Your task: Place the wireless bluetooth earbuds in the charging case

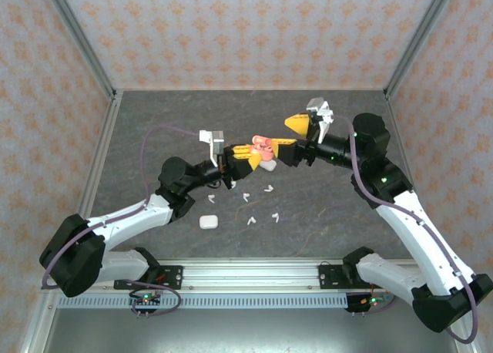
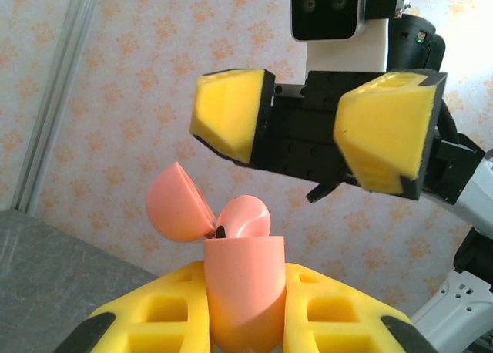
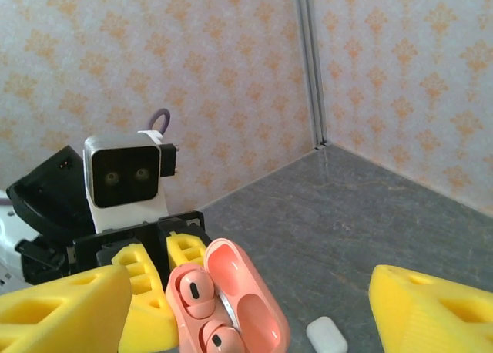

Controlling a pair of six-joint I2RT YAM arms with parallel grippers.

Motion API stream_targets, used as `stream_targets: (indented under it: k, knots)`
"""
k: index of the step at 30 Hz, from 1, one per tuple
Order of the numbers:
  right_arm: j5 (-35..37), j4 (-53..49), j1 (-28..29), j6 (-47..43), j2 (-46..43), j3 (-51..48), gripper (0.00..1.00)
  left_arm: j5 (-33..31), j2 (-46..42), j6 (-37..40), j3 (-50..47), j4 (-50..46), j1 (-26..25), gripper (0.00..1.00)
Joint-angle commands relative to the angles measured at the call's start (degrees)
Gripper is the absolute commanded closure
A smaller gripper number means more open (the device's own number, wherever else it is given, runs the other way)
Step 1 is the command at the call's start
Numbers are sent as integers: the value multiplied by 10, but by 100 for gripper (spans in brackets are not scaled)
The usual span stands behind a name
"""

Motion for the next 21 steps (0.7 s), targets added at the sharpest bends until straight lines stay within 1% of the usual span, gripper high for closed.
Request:
stream_targets:
  k: [1,3,10,14,17,18,21]
  knots:
    - [-11,-17,-3,39,-1,8,8,0,-8,20,-1,29,-2,100]
    - [-30,-15,-3,51,6,4,0,1,-10,22,0,26,-2,100]
    - [-100,-12,-3,77,49,8,1,5,-15,23,4,17,-2,100]
    - [-131,-13,1,78,59,14,0,2,-16,24,5,11,-2,100]
    - [-153,-15,4,73,59,16,6,0,-15,24,8,6,-2,100]
    - [-161,-15,4,71,57,16,9,-1,-14,25,9,4,-2,100]
    - [-168,-18,5,65,48,16,15,-5,-10,26,12,-6,-2,100]
